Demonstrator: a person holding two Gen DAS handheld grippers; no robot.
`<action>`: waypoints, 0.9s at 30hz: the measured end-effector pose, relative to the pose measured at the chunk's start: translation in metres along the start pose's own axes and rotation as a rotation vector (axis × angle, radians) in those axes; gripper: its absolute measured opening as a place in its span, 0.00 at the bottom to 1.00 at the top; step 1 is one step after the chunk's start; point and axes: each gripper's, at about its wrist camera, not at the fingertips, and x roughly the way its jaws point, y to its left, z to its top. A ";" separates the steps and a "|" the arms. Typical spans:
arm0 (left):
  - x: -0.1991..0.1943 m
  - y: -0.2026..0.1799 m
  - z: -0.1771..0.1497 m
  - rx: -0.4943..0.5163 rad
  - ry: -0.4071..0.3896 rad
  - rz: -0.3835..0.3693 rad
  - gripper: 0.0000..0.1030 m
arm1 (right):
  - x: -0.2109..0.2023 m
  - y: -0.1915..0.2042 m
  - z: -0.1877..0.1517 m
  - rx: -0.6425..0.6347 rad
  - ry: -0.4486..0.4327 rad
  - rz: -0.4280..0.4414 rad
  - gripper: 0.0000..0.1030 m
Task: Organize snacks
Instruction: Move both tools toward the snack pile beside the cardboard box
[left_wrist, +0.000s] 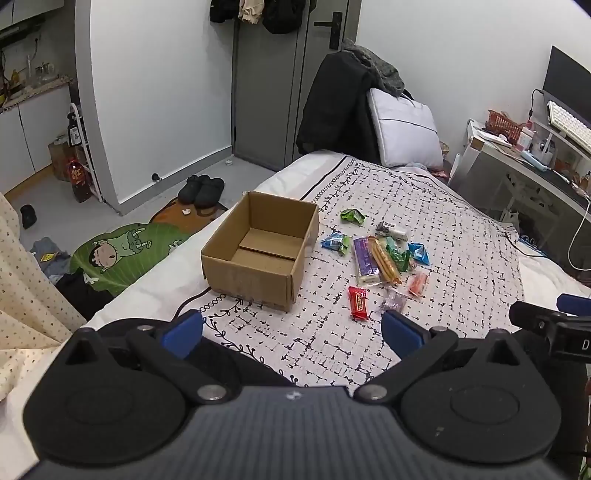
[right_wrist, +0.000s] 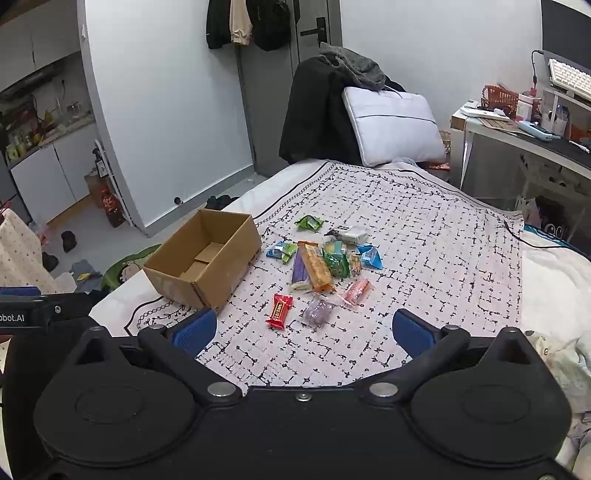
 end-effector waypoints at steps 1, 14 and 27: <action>0.000 0.000 0.000 -0.002 -0.001 0.001 0.99 | -0.001 0.001 0.000 -0.001 -0.001 0.001 1.00; 0.000 -0.002 -0.002 0.001 -0.014 -0.004 0.99 | -0.002 0.004 0.001 -0.002 -0.003 0.004 1.00; -0.001 -0.002 -0.006 0.001 -0.018 -0.005 0.99 | -0.002 0.008 -0.001 -0.002 -0.001 0.012 1.00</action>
